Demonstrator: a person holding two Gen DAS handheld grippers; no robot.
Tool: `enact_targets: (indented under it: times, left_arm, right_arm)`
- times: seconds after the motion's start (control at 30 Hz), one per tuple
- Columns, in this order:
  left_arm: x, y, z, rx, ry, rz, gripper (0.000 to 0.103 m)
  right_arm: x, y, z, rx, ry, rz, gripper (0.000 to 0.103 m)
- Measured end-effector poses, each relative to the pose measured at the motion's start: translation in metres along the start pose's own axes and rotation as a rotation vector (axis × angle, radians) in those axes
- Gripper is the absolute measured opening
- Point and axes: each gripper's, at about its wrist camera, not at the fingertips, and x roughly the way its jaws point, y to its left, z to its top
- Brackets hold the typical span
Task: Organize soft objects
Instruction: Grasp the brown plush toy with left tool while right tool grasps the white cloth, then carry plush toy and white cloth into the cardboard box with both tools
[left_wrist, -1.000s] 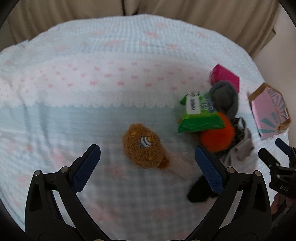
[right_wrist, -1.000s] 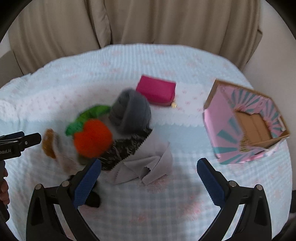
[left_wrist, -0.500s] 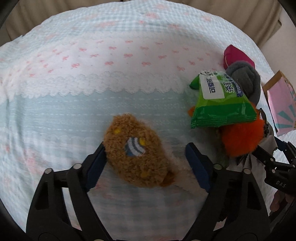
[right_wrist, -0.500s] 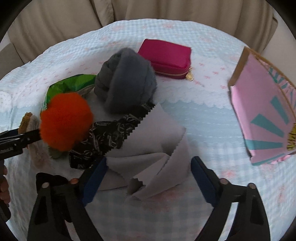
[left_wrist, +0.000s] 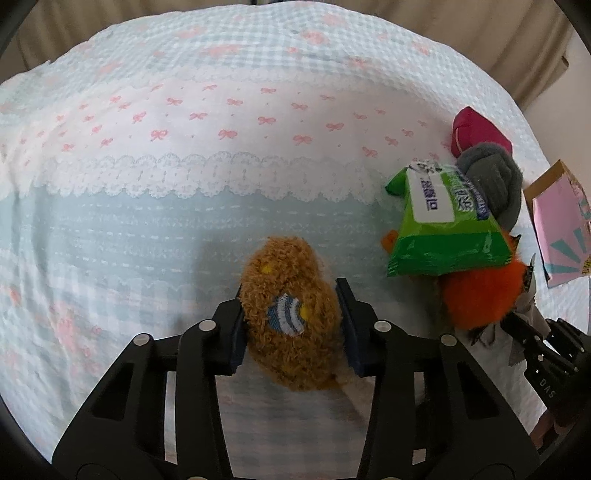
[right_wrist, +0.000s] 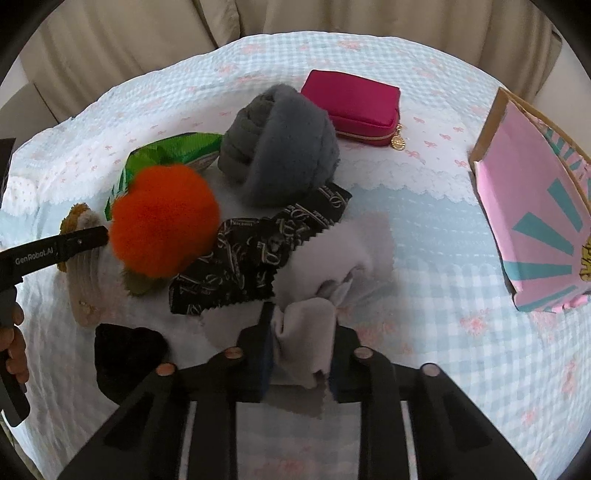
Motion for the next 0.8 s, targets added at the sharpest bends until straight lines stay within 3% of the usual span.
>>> enact_targets:
  times: [0.4,0.57,0.8]
  left_arm:
    - [-0.05,-0.013,0.016,0.015,-0.057,-0.016,0.034]
    - [-0.102,-0.019,0.028,0.009,-0.102,-0.036,0.034]
    - [-0.192,-0.05,0.061,0.039,-0.165,-0.079,0.034]
  right_arm:
    - [-0.055,-0.008,0.004,0.072,-0.059,-0.002,0.014]
    - [-0.105,-0.013,0.006,0.088,-0.1,-0.015,0.014]
    - [-0.196,-0.033,0.042,0.147,-0.192,-0.033,0.014]
